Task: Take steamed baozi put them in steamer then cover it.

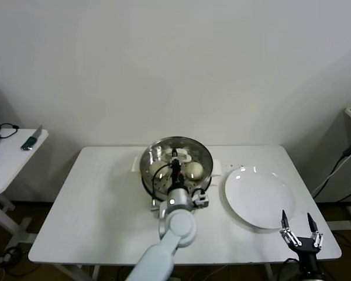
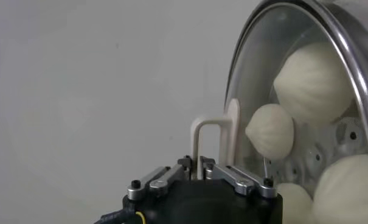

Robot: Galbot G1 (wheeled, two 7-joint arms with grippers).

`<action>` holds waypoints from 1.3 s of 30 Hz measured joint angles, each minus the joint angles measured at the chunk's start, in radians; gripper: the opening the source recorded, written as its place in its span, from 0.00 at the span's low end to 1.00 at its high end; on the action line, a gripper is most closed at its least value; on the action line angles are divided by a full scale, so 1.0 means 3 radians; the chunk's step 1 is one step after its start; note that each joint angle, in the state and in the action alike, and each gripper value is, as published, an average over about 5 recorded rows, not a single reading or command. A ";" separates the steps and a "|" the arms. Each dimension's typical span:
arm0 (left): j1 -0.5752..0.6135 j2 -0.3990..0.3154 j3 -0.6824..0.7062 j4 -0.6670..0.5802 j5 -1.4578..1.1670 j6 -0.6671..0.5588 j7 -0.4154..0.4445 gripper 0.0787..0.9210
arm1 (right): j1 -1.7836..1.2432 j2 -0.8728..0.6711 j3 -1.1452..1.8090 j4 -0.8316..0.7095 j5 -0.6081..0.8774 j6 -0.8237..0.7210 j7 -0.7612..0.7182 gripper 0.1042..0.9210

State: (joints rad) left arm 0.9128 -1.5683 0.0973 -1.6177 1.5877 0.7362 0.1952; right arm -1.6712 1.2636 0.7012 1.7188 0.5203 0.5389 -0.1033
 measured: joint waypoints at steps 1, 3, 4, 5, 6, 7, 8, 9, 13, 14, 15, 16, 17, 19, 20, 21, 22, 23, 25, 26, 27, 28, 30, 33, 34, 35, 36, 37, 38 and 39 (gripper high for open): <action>0.0001 0.0008 0.0003 -0.0008 -0.0015 0.0002 0.0002 0.18 | 0.0002 0.0000 -0.0003 0.0001 0.0000 -0.0003 0.0000 0.88; 0.0006 0.0027 0.0013 -0.0030 -0.0047 0.0003 0.0005 0.25 | 0.0007 0.0000 -0.0006 0.0004 0.0001 -0.0009 0.0000 0.88; 0.0009 0.0036 0.0018 -0.0043 -0.0062 0.0004 0.0005 0.28 | 0.0010 -0.0001 -0.0007 0.0005 0.0002 -0.0013 0.0000 0.88; 0.0013 0.0045 0.0025 -0.0058 -0.0078 0.0004 0.0002 0.33 | 0.0014 -0.0001 -0.0008 0.0006 0.0002 -0.0017 0.0000 0.88; 0.0018 0.0056 0.0033 -0.0076 -0.0095 0.0004 -0.0002 0.36 | 0.0018 -0.0001 -0.0009 0.0007 0.0003 -0.0021 -0.0001 0.88; 0.0024 0.0066 0.0040 -0.0095 -0.0113 0.0004 -0.0006 0.39 | 0.0022 -0.0001 -0.0011 0.0007 0.0003 -0.0026 -0.0001 0.88; 0.0030 0.0077 0.0047 -0.0116 -0.0134 0.0004 -0.0012 0.43 | 0.0027 -0.0001 -0.0013 0.0008 0.0003 -0.0030 -0.0002 0.88; 0.0036 0.0091 0.0056 -0.0138 -0.0158 0.0004 -0.0019 0.46 | 0.0031 0.0000 -0.0015 0.0008 0.0003 -0.0035 -0.0003 0.88; 0.0069 0.0163 0.0090 -0.0253 -0.0296 0.0004 -0.0061 0.59 | 0.0049 0.0005 -0.0032 0.0002 0.0000 -0.0053 -0.0008 0.88; 0.0078 0.0185 0.0097 -0.0288 -0.0341 0.0003 -0.0076 0.63 | 0.0053 0.0006 -0.0038 0.0000 -0.0001 -0.0057 -0.0009 0.88; 0.0088 0.0208 0.0103 -0.0324 -0.0390 0.0003 -0.0092 0.66 | 0.0056 0.0007 -0.0044 -0.0003 -0.0002 -0.0061 -0.0009 0.88; 0.0098 0.0232 0.0106 -0.0361 -0.0443 0.0003 -0.0109 0.70 | 0.0060 0.0009 -0.0049 -0.0005 -0.0002 -0.0066 -0.0010 0.88; 0.0110 0.0258 0.0107 -0.0400 -0.0499 0.0002 -0.0126 0.74 | 0.0063 0.0010 -0.0053 -0.0007 -0.0003 -0.0071 -0.0010 0.88; 0.0135 0.0315 0.0101 -0.0485 -0.0612 0.0002 -0.0161 0.80 | 0.0068 0.0013 -0.0059 -0.0011 -0.0004 -0.0083 -0.0012 0.88; 0.0150 0.0348 0.0095 -0.0533 -0.0668 0.0002 -0.0178 0.83 | 0.0070 0.0013 -0.0063 -0.0013 -0.0005 -0.0090 -0.0014 0.88; 0.0167 0.0384 0.0086 -0.0585 -0.0725 0.0003 -0.0195 0.85 | 0.0071 0.0013 -0.0067 -0.0015 -0.0006 -0.0097 -0.0015 0.88; 0.0184 0.0422 0.0076 -0.0637 -0.0780 0.0003 -0.0213 0.86 | 0.0073 0.0012 -0.0072 -0.0016 -0.0007 -0.0104 -0.0016 0.88; 0.0203 0.0464 0.0064 -0.0694 -0.0838 0.0003 -0.0232 0.87 | 0.0076 0.0012 -0.0076 -0.0017 -0.0008 -0.0112 -0.0017 0.88; 0.0248 0.0555 0.0035 -0.0811 -0.0963 0.0003 -0.0274 0.88 | 0.0085 0.0015 -0.0083 -0.0015 -0.0006 -0.0132 -0.0014 0.88; 0.0273 0.0603 0.0017 -0.0870 -0.1033 0.0003 -0.0300 0.88 | 0.0091 0.0018 -0.0086 -0.0013 -0.0002 -0.0141 -0.0009 0.88; 0.0300 0.0652 -0.0003 -0.0929 -0.1115 0.0003 -0.0330 0.88 | 0.0096 0.0022 -0.0088 -0.0009 0.0004 -0.0150 0.0000 0.88; 0.0328 0.0701 -0.0028 -0.0987 -0.1210 0.0003 -0.0367 0.88 | 0.0100 0.0027 -0.0091 -0.0005 0.0010 -0.0158 0.0012 0.88; 0.0387 0.0791 -0.0091 -0.1102 -0.1451 0.0003 -0.0465 0.88 | 0.0105 0.0035 -0.0098 0.0010 0.0017 -0.0176 0.0050 0.88; 0.0479 0.0904 -0.0224 -0.1263 -0.1931 0.0003 -0.0653 0.88 | 0.0108 0.0046 -0.0108 0.0035 -0.0002 -0.0215 0.0118 0.88; 0.0512 0.0937 -0.0279 -0.1313 -0.2112 0.0002 -0.0723 0.88 | 0.0110 0.0050 -0.0112 0.0041 -0.0016 -0.0229 0.0139 0.88; 0.0545 0.0966 -0.0341 -0.1361 -0.2298 0.0002 -0.0792 0.88 | 0.0112 0.0055 -0.0115 0.0045 -0.0032 -0.0242 0.0159 0.88; 0.0580 0.0991 -0.0409 -0.1405 -0.2487 0.0002 -0.0861 0.88 | 0.0114 0.0059 -0.0119 0.0048 -0.0049 -0.0255 0.0179 0.88; 0.0619 0.1011 -0.0484 -0.1446 -0.2680 -0.0003 -0.0929 0.88 | 0.0117 0.0063 -0.0123 0.0049 -0.0068 -0.0267 0.0199 0.88; 0.0661 0.1025 -0.0566 -0.1480 -0.2875 -0.0017 -0.0990 0.88 | 0.0119 0.0068 -0.0126 0.0050 -0.0087 -0.0280 0.0217 0.88; 0.0707 0.1035 -0.0654 -0.1509 -0.3073 -0.0043 -0.1045 0.88 | 0.0120 0.0072 -0.0129 0.0050 -0.0106 -0.0292 0.0234 0.88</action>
State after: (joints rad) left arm 1.1249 -1.2578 -0.0988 -2.0704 0.6657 0.7234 -0.1184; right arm -1.6353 1.2851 0.6625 1.7337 0.4884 0.4511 -0.0331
